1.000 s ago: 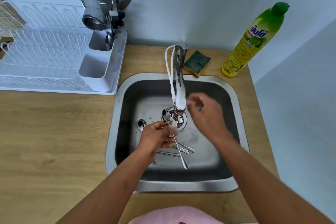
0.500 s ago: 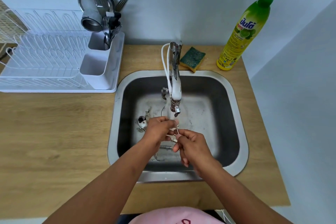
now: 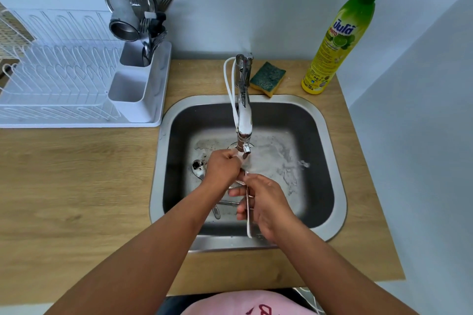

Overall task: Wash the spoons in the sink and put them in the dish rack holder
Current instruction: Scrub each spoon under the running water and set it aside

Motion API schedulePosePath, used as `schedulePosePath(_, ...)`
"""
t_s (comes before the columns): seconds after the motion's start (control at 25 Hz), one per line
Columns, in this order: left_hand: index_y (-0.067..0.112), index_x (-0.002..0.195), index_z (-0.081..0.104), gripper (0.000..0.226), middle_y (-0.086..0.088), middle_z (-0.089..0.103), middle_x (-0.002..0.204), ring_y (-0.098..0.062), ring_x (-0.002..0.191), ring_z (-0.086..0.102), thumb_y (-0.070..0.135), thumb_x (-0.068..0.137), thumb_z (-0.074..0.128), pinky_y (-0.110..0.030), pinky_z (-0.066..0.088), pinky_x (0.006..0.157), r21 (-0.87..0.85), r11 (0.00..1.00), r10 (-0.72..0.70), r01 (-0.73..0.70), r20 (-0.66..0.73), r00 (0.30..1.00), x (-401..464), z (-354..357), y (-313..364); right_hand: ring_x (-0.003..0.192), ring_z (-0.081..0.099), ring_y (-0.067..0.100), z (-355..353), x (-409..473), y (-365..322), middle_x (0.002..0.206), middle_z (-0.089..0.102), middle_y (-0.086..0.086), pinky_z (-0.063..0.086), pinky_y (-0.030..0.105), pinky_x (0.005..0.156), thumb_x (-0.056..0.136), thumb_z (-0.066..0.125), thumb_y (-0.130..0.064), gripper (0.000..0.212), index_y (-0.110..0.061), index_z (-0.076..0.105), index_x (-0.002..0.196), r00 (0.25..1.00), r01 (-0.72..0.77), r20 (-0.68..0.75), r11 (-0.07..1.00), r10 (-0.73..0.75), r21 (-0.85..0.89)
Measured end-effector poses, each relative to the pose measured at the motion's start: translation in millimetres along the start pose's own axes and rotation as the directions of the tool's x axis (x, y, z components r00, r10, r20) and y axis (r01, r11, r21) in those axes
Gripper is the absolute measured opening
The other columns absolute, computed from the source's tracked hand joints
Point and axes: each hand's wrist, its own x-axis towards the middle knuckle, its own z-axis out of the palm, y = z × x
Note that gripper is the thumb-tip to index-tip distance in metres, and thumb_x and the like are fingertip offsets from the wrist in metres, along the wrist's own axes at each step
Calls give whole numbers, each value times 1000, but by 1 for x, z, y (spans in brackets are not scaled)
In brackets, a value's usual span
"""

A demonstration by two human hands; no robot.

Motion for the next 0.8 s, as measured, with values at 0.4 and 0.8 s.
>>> schedulePosePath(0.4,-2,98,79,14,-15,78,85,-20,82,73,5,94,67,-35,60,80,-62,989,140,-138,30,990,-7,-22,-4,40,42,9,-3,53,-4,59,61,1,36,22,39,97,59,-13,12,-11,70,95,996,54,70,992,-62,115)
schedulePosePath(0.8,2,113,73,21,-20,77,95,-23,68,70,7,94,64,-36,62,63,-27,977,-214,214,-223,951,36,-39,-63,41,24,11,-8,68,-4,52,42,-1,21,27,42,95,40,-17,33,-4,70,89,942,-2,336,999,-9,34)
